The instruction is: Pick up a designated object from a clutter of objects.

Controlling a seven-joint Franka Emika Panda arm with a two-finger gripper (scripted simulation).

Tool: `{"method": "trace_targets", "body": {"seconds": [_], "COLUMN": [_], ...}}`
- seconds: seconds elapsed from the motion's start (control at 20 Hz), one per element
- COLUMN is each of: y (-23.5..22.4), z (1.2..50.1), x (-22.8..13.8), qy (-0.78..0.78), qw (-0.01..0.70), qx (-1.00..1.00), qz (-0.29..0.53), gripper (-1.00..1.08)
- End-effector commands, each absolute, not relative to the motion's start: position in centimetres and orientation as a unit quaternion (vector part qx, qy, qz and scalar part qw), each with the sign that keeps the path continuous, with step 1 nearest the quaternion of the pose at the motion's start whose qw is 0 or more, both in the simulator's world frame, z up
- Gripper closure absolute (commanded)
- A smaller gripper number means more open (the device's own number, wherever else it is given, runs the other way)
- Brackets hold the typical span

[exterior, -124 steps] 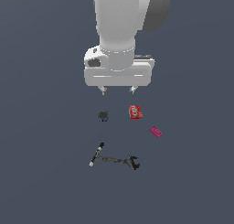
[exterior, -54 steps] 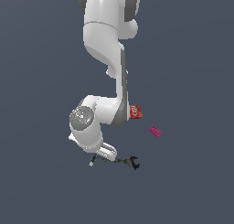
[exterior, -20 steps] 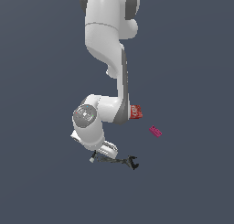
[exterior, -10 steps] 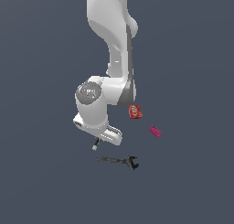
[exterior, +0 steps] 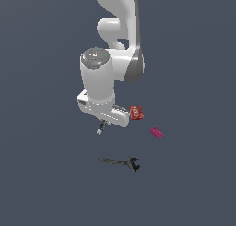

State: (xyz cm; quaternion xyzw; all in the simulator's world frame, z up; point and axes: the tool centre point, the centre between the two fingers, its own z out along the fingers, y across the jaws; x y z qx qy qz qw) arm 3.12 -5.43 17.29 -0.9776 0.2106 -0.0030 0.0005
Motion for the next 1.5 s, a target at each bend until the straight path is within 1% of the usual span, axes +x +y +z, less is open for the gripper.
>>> {"method": "trace_targets", "body": {"seconds": [0.0, 0.6, 0.85, 1.15, 1.45], "y": [-4.9, -2.2, -1.2, -0.5, -0.2], "z": [19.3, 29.1, 32.5, 35.3, 36.3], "x": [2.0, -3.4, -5.1, -6.5, -6.8], "qy": [0.211, 0.210, 0.210, 0.210, 0.210], "qw": [0.000, -0.001, -0.001, -0.001, 0.000], "qx": [-0.978, -0.978, -0.978, -0.978, -0.978], "qz": [-0.003, -0.001, -0.001, -0.001, 0.000], "gripper": [1.08, 1.08, 1.08, 1.08, 1.08]}}
